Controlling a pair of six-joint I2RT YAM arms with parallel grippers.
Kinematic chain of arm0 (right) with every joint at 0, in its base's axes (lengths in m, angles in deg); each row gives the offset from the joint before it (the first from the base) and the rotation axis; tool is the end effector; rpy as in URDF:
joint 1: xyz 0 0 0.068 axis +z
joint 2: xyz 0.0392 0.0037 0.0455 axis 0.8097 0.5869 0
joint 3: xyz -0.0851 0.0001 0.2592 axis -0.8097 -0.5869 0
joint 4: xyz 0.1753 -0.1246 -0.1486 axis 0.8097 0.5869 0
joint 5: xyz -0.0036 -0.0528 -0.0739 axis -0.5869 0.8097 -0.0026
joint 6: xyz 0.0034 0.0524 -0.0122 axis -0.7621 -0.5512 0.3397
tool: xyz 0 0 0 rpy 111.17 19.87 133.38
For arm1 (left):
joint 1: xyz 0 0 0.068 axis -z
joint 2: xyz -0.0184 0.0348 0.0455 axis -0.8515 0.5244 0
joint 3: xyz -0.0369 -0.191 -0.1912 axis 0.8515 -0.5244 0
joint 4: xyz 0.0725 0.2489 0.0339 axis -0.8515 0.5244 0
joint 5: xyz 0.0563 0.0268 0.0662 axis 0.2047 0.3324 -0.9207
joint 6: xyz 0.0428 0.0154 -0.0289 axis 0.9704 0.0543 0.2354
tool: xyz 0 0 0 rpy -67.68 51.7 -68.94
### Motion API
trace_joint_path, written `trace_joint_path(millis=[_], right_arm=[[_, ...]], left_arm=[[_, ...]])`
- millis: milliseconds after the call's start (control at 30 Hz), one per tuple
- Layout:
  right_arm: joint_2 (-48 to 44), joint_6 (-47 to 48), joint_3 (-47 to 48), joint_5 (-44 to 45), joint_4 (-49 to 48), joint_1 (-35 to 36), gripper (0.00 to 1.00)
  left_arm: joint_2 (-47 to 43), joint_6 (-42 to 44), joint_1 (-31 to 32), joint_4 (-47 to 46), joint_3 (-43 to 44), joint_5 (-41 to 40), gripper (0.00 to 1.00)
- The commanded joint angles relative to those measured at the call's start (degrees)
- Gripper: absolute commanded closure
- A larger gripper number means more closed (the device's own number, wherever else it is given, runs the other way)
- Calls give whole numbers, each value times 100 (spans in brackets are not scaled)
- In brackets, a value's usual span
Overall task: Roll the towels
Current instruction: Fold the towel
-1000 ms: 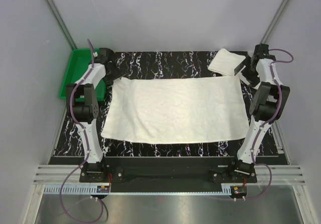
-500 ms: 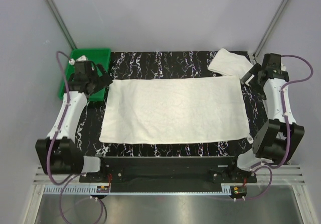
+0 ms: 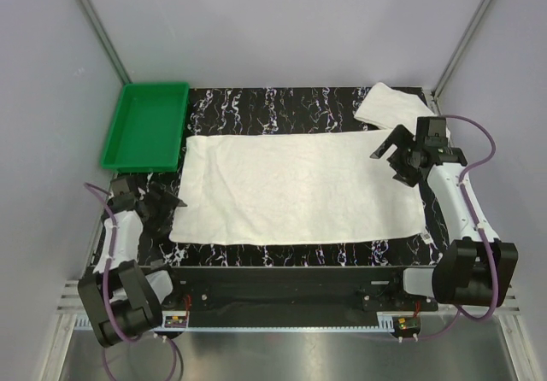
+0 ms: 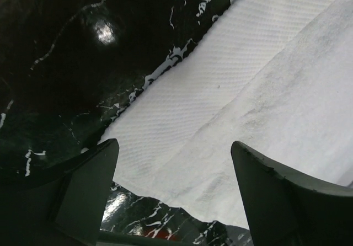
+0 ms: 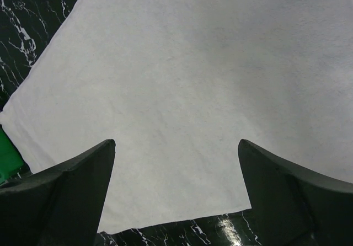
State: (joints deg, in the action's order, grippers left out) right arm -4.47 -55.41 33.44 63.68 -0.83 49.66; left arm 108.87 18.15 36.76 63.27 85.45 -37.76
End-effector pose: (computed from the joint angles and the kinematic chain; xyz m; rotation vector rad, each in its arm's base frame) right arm 0.2702 -0.0168 0.2908 0.7800 2.3651 0.3633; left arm 0.1789 0.0610 0.1822 -1.2368 2.3889 -0.4371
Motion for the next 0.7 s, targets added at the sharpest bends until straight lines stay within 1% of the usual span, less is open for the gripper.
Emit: trace_joint_path(millis=[0, 100, 200, 267, 333, 367, 400, 433, 467, 533, 567, 600, 667], right_arm=[[-175, -50, -104, -338, -347, 54, 0], [-210, 125, -174, -321, -356, 54, 0], [-184, 284, -227, -321, -382, 62, 0], [-122, 371, -219, -356, -400, 54, 0], [-104, 416, -192, -417, -391, 54, 0], [-96, 442, -192, -426, -391, 54, 1], [-96, 451, -183, -452, -374, 62, 0], [-122, 468, -183, -444, -382, 54, 0], [-131, 477, -183, -444, -382, 54, 0], [-157, 468, -210, -461, -417, 54, 0], [-148, 460, -227, -470, -435, 54, 0], [-140, 451, -245, -514, -453, 54, 0], [-105, 425, -271, -558, -523, 54, 0]], left_arm=[[-443, -680, -81, -341, -248, 639, 12], [-664, -778, -81, -228, -451, 225, 12], [-805, -831, -46, -87, -443, -100, 12], [-910, -866, -11, 89, -347, -441, 14], [-1270, -928, -2, 273, -232, -715, 16], [-1393, -919, 7, 361, -162, -1021, 17], [-1533, -789, 7, 458, 21, -1111, 17], [-1517, -744, 16, 563, 153, -1373, 17], [-1456, -700, 86, 642, 268, -1436, 17], [-1009, -585, 156, 818, 532, -1498, 17], [-807, -498, 226, 767, 541, -1420, 17], [-379, -419, 262, 740, 542, -1367, 16], [-33, -418, 489, 705, 515, -1498, 16]])
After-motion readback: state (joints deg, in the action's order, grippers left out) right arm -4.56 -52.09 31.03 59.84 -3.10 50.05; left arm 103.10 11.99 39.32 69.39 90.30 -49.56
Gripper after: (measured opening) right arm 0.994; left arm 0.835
